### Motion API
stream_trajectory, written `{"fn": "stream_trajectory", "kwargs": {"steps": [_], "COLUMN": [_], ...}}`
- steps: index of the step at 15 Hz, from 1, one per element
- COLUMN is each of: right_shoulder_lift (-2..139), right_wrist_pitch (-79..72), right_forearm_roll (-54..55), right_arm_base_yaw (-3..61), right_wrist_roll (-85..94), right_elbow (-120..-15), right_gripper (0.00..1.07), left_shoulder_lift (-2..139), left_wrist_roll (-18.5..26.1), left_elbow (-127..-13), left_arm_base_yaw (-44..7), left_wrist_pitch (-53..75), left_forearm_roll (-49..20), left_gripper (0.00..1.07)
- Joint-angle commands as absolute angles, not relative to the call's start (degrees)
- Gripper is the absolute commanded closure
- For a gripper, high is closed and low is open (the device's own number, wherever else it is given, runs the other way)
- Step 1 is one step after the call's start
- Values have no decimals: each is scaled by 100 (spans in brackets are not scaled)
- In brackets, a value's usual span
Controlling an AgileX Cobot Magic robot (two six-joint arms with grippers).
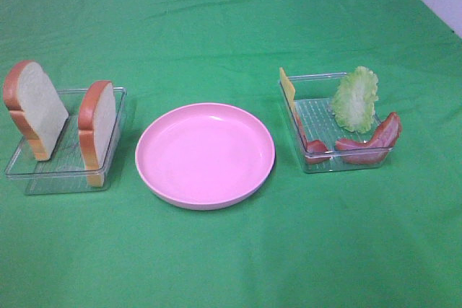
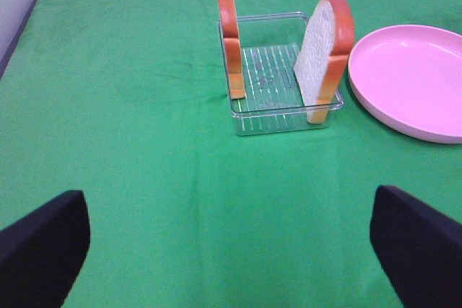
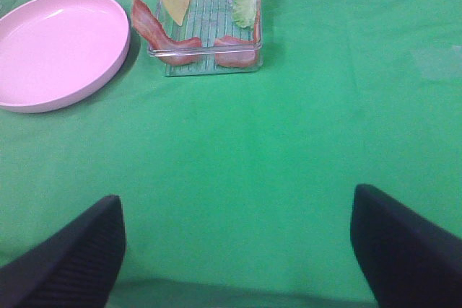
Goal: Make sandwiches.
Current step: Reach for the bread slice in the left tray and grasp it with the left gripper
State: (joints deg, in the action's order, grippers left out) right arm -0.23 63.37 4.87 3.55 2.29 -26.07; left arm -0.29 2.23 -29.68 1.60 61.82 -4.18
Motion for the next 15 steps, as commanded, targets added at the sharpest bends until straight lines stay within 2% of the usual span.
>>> {"fn": "stream_trajectory", "kwargs": {"steps": [1,15], "right_shoulder_lift": [-160,-160], "right_wrist_pitch": [6308,6308], "right_forearm_roll": [521,521], "right_arm_base_yaw": [350,350], "right_wrist_roll": [281,281], "right_elbow": [-2590,-2590], "right_gripper": [26,26], "left_shoulder_lift": [-97,-29], "left_wrist_roll": [189,189], "left_elbow": [-2951,-2951], "left_arm_base_yaw": [126,126], "left_wrist_pitch": [6171,6176], "left_forearm_roll": [-424,-372], "left_gripper": [4,4]}}
